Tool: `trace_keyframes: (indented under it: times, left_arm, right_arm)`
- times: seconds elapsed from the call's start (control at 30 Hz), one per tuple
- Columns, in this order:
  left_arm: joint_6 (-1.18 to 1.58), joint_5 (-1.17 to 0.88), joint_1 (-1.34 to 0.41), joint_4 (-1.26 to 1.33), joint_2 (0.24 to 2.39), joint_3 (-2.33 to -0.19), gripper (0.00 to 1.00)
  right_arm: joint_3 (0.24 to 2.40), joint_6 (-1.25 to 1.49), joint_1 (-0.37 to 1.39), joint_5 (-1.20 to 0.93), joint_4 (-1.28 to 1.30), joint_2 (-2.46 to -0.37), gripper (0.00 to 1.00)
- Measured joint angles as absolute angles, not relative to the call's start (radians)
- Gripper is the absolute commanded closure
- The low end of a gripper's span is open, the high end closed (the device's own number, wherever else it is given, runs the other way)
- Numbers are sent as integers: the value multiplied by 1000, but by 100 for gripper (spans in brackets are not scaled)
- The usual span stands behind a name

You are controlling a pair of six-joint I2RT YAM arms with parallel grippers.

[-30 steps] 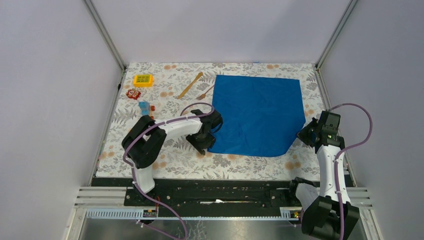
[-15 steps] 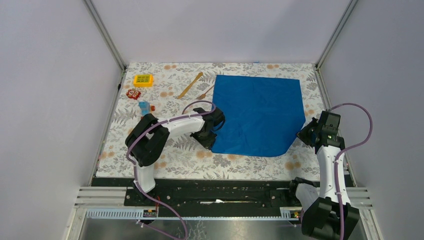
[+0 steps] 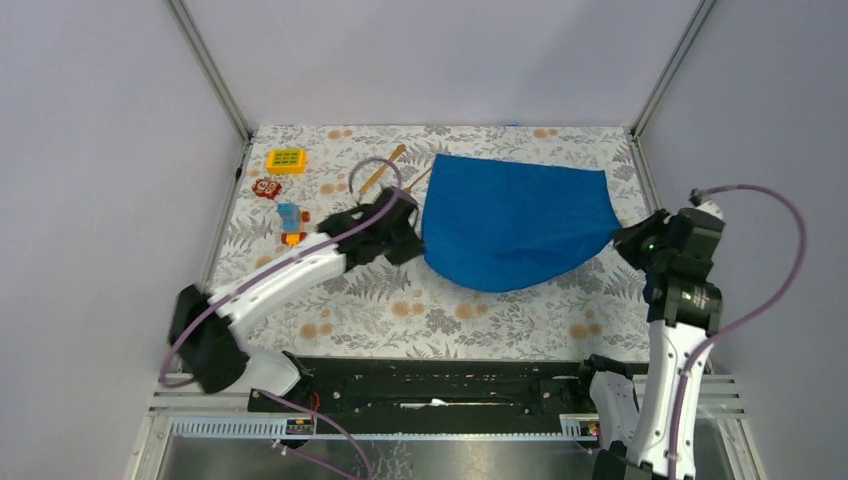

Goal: Fold the napkin into a case and place the utensils inside
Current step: Flatten the napkin at the center of the board.

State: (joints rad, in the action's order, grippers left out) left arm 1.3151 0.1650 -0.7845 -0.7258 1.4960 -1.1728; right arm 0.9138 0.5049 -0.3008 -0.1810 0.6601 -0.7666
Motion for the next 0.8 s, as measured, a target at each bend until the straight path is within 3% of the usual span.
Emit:
trace_keyframes:
  times: [0.23,0.47,0.6,0.8]
  left_arm:
    - [1066,140,-780,-577,1101,-1321,100]
    - [921,129,-786,-530,932,-1510,100]
    - [866,159,-786,-500,922,-1589,100]
    - [825,264,-781,-457,1039,-1593,100]
  right_arm:
    - [1435,517,-292,-112,854,-721,100]
    - [1846,525,-278,-43,961,-718,100]
    - [1874,542,-277,-42,962,-718,100]
    - [1665,558,-276,-19,900,-767,100]
